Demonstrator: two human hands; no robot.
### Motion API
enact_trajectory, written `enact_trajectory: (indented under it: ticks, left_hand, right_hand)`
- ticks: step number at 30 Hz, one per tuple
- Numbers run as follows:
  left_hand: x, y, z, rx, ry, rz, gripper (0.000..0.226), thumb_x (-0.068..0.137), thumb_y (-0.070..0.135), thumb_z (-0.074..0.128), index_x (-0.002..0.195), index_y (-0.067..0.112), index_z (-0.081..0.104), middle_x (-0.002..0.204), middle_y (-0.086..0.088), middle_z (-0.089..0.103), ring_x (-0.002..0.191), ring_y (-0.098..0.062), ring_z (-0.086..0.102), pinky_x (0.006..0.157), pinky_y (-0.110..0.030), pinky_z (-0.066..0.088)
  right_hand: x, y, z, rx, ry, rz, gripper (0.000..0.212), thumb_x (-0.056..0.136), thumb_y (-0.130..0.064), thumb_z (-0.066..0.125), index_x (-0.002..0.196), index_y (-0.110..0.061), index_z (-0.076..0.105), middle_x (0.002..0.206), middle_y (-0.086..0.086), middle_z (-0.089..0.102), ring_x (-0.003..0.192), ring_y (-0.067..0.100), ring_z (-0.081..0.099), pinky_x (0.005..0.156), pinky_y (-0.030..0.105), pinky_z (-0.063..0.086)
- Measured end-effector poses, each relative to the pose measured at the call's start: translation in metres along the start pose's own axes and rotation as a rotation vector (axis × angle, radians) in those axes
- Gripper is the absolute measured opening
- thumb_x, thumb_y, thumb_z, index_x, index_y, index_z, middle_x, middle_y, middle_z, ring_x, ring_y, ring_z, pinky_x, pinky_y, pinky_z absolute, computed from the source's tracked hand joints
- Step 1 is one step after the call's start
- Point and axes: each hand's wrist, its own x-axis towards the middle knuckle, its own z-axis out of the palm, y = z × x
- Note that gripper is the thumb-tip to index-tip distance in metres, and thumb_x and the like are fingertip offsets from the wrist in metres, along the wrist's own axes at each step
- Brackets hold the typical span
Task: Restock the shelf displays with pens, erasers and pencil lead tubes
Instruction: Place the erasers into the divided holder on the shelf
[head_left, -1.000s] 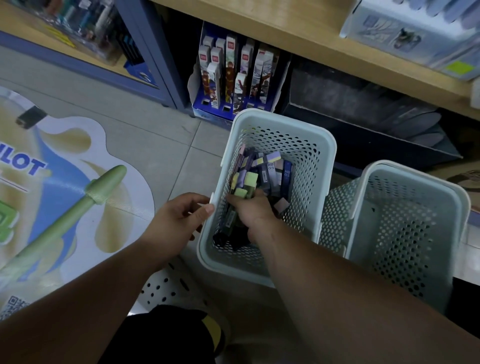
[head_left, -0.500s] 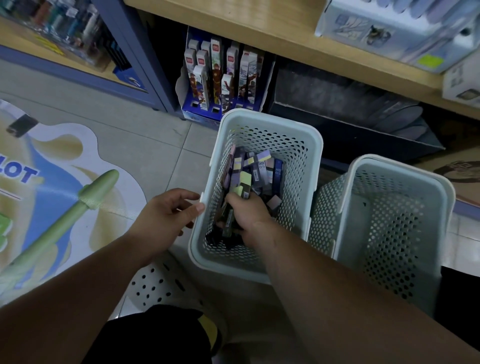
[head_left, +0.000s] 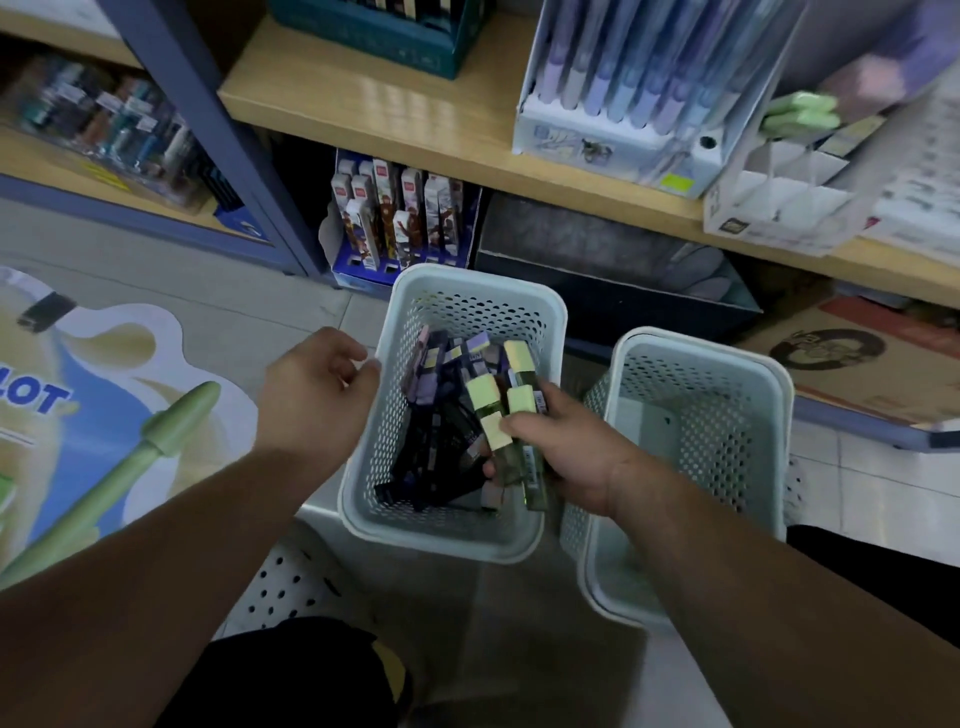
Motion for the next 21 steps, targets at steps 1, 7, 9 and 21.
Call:
enact_trajectory:
  ticks: [1,7,9,21]
  left_hand:
    - [-0.003,0.008,0.008,-0.006,-0.041,0.037,0.007,0.087,0.021,0.071,0.088,0.024,0.064,0.069,0.006,0.063,0.065,-0.017,0.061,0.064,-0.026,0.045]
    - [-0.012,0.01,0.08,0.189,-0.607,-0.048,0.032,0.091,0.025,0.071,0.121,0.017,0.062,0.108,-0.004,0.074,0.089,-0.017,0.067,0.077,-0.021,0.048]
    - [-0.015,0.004,0.104,0.271,-0.68,-0.061,0.039,0.093,0.025,0.068,0.128,0.013,0.059,0.119,-0.006,0.071,0.1,-0.02,0.065,0.085,-0.024,0.049]
    - [-0.008,-0.043,0.191,0.574,-0.653,-0.167,0.014,0.089,0.022,0.067,0.103,0.018,0.067,0.106,-0.008,0.068,0.09,-0.026,0.064,0.078,-0.038,0.057]
  right_hand:
    - [-0.005,-0.004,-0.007,-0.002,0.018,-0.015,0.03,0.097,0.003,0.054,0.121,-0.016,0.057,0.091,0.02,0.072,0.074,0.034,0.07,0.067,0.043,0.059]
    - [-0.026,-0.006,-0.048,-0.072,0.16,-0.09,0.021,0.094,0.006,0.054,0.106,-0.007,0.065,0.094,0.025,0.071,0.079,0.037,0.07,0.068,0.041,0.058]
    - [-0.029,-0.002,-0.057,-0.083,0.206,-0.104,0.021,0.094,0.005,0.056,0.106,-0.009,0.066,0.101,0.024,0.073,0.081,0.036,0.072,0.069,0.042,0.06]
    - [-0.034,0.021,-0.076,0.027,0.26,-0.056,0.022,0.093,0.002,0.06,0.113,-0.005,0.065,0.098,0.02,0.075,0.076,0.036,0.072,0.07,0.047,0.062]
